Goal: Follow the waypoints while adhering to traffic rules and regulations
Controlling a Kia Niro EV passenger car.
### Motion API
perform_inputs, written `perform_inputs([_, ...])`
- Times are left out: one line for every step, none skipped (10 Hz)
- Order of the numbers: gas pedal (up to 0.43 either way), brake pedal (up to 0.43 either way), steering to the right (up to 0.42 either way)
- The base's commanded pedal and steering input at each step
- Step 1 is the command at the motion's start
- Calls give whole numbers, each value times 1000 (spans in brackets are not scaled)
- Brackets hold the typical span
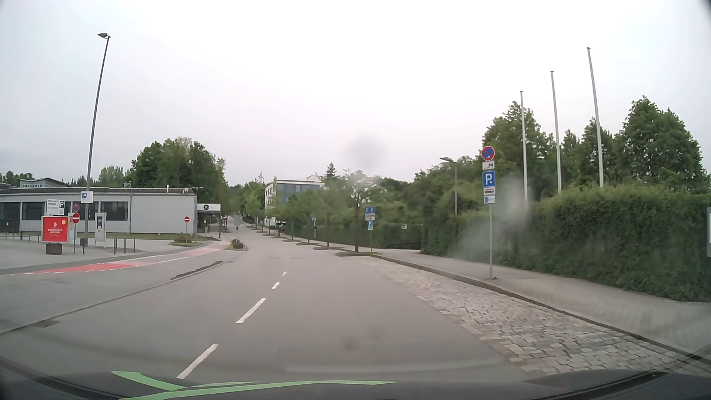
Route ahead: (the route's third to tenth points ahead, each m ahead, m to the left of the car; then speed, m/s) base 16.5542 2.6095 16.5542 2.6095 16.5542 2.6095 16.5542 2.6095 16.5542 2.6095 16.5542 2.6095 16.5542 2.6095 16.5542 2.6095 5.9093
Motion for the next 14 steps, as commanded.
perform_inputs([0,171,-46])
perform_inputs([0,177,-49])
perform_inputs([0,177,-53])
perform_inputs([0,177,-65])
perform_inputs([0,177,-81])
perform_inputs([0,177,-102])
perform_inputs([0,171,-118])
perform_inputs([0,140,-139])
perform_inputs([0,128,-157])
perform_inputs([0,104,-178])
perform_inputs([0,98,-195])
perform_inputs([0,85,-212])
perform_inputs([0,79,-228])
perform_inputs([0,73,-242])
